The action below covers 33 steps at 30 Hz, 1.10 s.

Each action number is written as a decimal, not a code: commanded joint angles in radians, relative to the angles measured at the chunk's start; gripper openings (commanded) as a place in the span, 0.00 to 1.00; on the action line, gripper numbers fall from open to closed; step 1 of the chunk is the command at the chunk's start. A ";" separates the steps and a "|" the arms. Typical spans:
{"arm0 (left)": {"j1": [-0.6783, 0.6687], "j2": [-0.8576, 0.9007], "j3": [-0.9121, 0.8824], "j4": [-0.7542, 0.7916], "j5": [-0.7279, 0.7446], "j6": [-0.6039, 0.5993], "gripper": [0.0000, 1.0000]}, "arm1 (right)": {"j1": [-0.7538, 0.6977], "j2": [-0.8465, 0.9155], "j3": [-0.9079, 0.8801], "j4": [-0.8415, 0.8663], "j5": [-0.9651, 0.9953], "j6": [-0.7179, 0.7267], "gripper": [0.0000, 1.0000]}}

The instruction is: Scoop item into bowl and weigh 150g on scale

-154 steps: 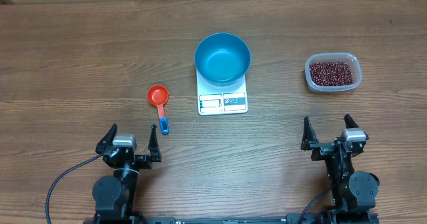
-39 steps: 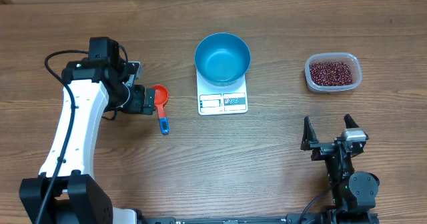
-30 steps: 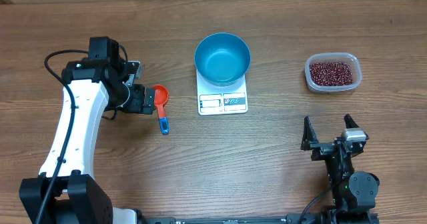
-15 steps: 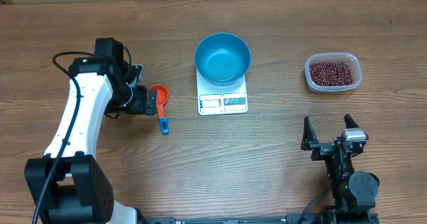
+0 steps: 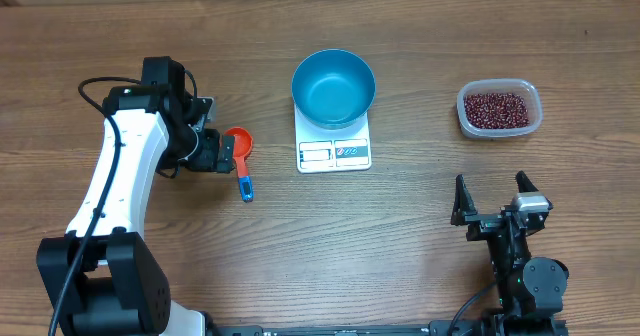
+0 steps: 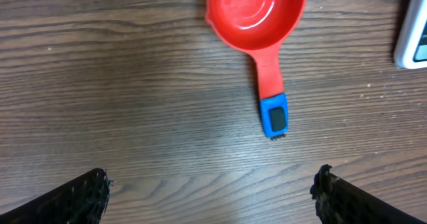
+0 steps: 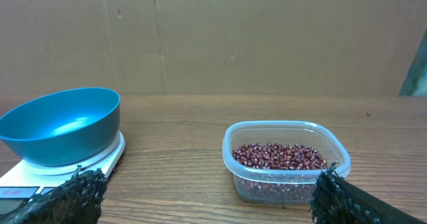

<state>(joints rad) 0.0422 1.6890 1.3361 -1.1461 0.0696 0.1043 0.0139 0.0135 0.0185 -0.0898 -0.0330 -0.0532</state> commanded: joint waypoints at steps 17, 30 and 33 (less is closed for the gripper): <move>0.060 0.002 0.023 -0.013 -0.001 -0.014 1.00 | 0.002 -0.010 -0.010 0.005 0.013 -0.004 1.00; 0.060 0.002 0.023 -0.013 -0.001 -0.014 1.00 | 0.002 -0.010 -0.010 0.005 0.013 -0.004 1.00; 0.060 0.002 0.023 -0.013 -0.001 -0.014 1.00 | 0.002 -0.010 -0.010 0.005 0.013 -0.004 1.00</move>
<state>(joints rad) 0.1001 1.6890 1.3361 -1.1564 0.0570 0.1043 0.0139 0.0135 0.0185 -0.0898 -0.0330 -0.0528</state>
